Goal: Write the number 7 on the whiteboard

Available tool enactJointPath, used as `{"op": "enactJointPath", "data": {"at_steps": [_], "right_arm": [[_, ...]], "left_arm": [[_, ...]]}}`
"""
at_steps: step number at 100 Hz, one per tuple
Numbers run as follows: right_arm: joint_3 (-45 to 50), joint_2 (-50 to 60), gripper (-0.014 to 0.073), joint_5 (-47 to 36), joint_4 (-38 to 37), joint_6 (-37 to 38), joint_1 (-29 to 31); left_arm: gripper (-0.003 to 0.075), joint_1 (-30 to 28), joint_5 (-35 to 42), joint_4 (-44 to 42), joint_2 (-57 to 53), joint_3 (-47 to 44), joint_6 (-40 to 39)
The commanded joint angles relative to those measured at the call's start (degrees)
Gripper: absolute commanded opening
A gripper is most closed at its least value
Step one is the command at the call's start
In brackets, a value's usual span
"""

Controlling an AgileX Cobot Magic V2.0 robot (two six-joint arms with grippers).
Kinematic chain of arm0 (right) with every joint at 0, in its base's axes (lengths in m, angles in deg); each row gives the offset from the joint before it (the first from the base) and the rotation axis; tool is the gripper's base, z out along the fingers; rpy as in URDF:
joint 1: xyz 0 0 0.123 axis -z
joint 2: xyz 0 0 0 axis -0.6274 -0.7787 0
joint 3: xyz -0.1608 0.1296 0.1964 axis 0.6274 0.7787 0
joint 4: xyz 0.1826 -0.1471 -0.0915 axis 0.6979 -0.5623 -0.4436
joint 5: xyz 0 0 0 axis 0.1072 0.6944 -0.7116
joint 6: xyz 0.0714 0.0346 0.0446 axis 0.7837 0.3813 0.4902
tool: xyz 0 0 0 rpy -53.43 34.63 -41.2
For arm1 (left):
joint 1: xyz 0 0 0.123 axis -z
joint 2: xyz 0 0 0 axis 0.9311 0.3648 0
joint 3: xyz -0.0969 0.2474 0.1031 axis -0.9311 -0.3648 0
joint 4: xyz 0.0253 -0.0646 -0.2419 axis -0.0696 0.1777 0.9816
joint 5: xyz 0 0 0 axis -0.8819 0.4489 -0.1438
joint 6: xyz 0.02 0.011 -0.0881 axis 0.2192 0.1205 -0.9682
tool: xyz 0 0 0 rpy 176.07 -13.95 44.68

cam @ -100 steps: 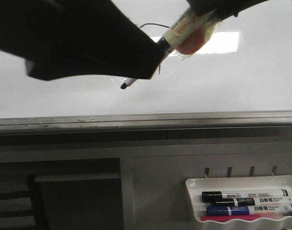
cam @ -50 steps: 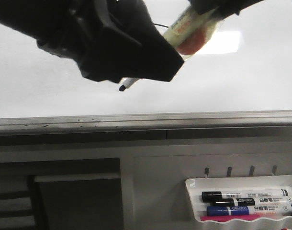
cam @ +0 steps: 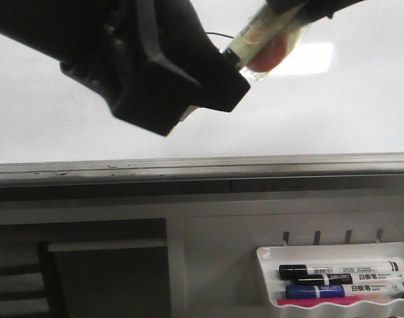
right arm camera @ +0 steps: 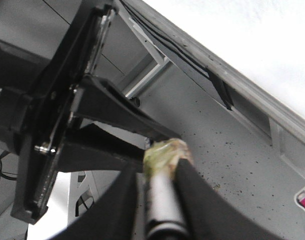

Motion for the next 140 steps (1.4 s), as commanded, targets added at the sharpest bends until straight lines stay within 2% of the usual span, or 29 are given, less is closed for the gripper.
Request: {"op": "enactJointPath", "data": {"at_steps": [1, 5, 10, 22, 34, 42, 51, 56, 76, 116, 140], "right_arm": [[-2.0, 1.0, 0.0388, 1.4, 2.8, -0.4, 0.2], [-2.4, 1.0, 0.0457, 1.4, 2.8, -0.4, 0.2], [-3.3, 1.0, 0.0493, 1.4, 2.7, -0.4, 0.4], [-5.8, 2.1, 0.0490, 1.9, 1.8, -0.4, 3.8], [-6.3, 5.7, 0.0490, 2.9, -0.3, -0.2, 10.1], [-5.7, 8.4, 0.0490, 3.4, -0.7, 0.1, 14.7], [-3.9, 11.4, 0.0490, 1.5, -0.7, 0.2, 17.1], [-3.0, 12.6, 0.0490, 0.2, -0.5, 0.2, 17.4], [-1.1, 14.1, 0.0490, -1.0, 0.0, 0.2, 17.4], [-1.1, 14.1, 0.0490, -1.2, 0.5, 0.2, 17.4], [-1.1, 14.1, 0.0490, -1.2, 0.5, 0.2, 17.4]], "left_arm": [[-0.0020, 0.1, 5.0, 1.4, -1.4, 2.8, -1.1], [-0.0020, 0.1, 5.0, 1.4, -1.7, 2.8, -1.3], [-0.0020, -0.1, 5.0, 1.8, -2.4, 2.8, -1.3], [-0.0020, -2.5, 6.2, 7.6, -5.2, 2.4, -1.3], [-0.0020, -7.0, 11.4, 17.5, -9.9, -0.9, -1.3], [-0.0020, -10.1, 15.8, 27.8, -12.9, -3.9, -1.3], [-0.0020, -13.1, 19.7, 40.5, -14.9, -7.1, -1.3], [-0.0020, -14.1, 20.4, 43.9, -15.0, -8.4, -1.3], [-0.0020, -15.2, 22.5, 43.6, -10.6, -8.4, -1.3], [-0.0020, -15.3, 27.2, 38.7, 4.9, 1.1, -1.3], [-0.0020, -15.4, 28.3, 38.7, 7.4, 3.1, -1.3]]}}
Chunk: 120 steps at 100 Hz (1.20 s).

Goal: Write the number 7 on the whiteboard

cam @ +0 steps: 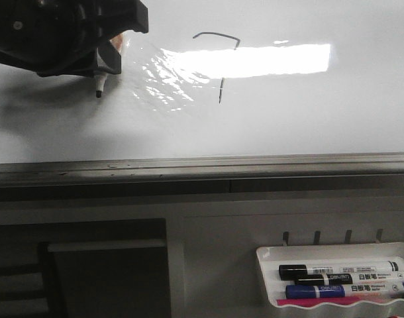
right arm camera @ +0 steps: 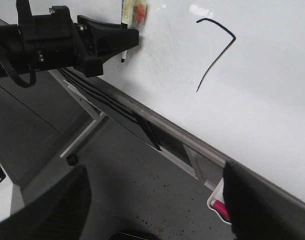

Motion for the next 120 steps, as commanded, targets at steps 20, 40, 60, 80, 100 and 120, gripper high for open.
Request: {"op": "enactJointPath", "data": {"at_steps": [20, 40, 60, 80, 100, 120], "right_arm": [[-1.3, 0.8, 0.0490, -1.9, 3.1, -0.1, 0.4], [-1.3, 0.8, 0.0490, -1.9, 3.5, -0.1, 0.4], [-1.3, 0.8, 0.0490, -0.8, 3.5, -0.1, 0.3], [-1.5, 0.8, 0.0490, -0.5, 3.5, -0.1, -0.3], [-1.5, 1.8, 0.0489, -4.0, 4.6, -0.1, -0.3], [-0.5, 5.1, 0.0272, -17.1, 11.2, -0.2, -0.3]], "left_arm": [[0.0001, -0.2, 3.3, -3.8, -1.4, 2.0, -0.6], [0.0207, -0.6, 2.7, -4.0, -1.4, 2.0, -0.6], [0.0468, -0.7, 1.8, -4.0, -2.9, 2.0, -0.6], [0.0508, -0.7, 1.8, -4.0, -8.6, 0.8, 4.6], [0.0507, -0.7, 1.5, -4.0, -19.6, -2.5, 8.7], [0.0426, -0.7, -1.5, -4.3, -31.4, -5.1, 10.7]]}}
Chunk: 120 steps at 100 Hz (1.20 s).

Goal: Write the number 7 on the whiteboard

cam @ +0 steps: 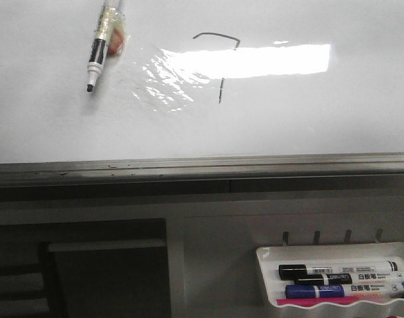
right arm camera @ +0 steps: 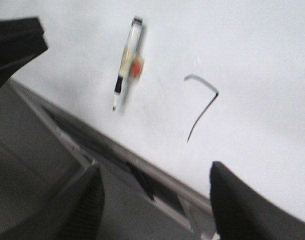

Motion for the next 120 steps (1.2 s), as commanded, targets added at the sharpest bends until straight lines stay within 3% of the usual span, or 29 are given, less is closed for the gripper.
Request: {"op": "enactJointPath", "data": {"at_steps": [1, 7, 15, 23, 44, 79, 95, 120], "right_arm": [[-0.5, 2.6, 0.0246, -8.5, 6.1, -0.2, 0.0], [0.8, 4.2, 0.0131, -12.9, 6.8, -0.2, 0.0], [4.3, 7.3, -0.0050, -18.0, 7.7, -1.8, 0.0], [8.6, 11.2, -0.0064, -22.5, 7.8, -3.3, 0.0], [22.5, 26.2, -0.0064, -28.3, 7.8, -10.0, 0.0], [40.7, 51.2, -0.0064, -32.5, 7.8, -10.6, 0.0], [42.3, 53.4, -0.0064, -34.0, 8.2, -10.6, 0.0], [42.3, 53.4, -0.0064, -33.7, 8.3, -10.6, 0.0]], "left_arm": [[0.0410, -0.1, -0.4, -1.4, -6.0, 0.4, 2.1], [0.0327, -0.1, -1.9, -1.4, -8.7, -0.7, 3.9], [0.0151, -0.1, -4.0, -1.5, -12.7, -2.4, 6.7], [-0.0022, 0.0, -5.9, -1.5, -16.2, -4.4, 8.9], [-0.0020, 0.0, -7.9, -1.5, -26.2, -12.3, 8.9], [-0.0020, 0.0, -7.9, -2.5, -47.1, -25.3, 8.9], [-0.0020, 0.0, -6.6, -1.7, -52.7, -26.5, 8.9], [-0.0020, 0.0, -6.6, 2.7, -53.1, -26.5, 8.9]]}}
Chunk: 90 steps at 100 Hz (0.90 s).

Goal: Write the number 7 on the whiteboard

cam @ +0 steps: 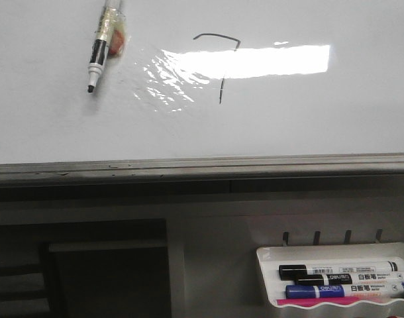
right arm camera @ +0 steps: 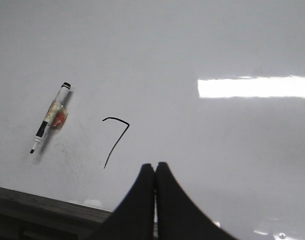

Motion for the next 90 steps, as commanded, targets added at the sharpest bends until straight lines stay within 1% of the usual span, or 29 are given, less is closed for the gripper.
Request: {"op": "enactJointPath", "data": {"at_steps": [1, 77, 83, 90], "right_arm": [[-1.3, 0.7, -0.0064, -2.9, 1.8, -0.7, 0.0], [-1.3, 0.7, -0.0064, -2.9, 1.8, -0.7, 0.0], [-1.3, 0.7, -0.0064, -2.9, 1.8, -0.7, 0.0], [-1.3, 0.7, -0.0064, -2.9, 1.8, -0.7, 0.0]], "left_arm": [[-0.0020, 0.0, 1.4, 2.3, 0.6, 1.4, 0.2], [-0.0020, 0.0, 1.2, 2.9, 0.6, 1.0, 0.2], [-0.0020, 0.0, 0.9, -1.2, 0.6, 0.6, 0.0], [-0.0020, -0.5, 0.6, -10.0, 0.8, -0.1, -3.6]]}}
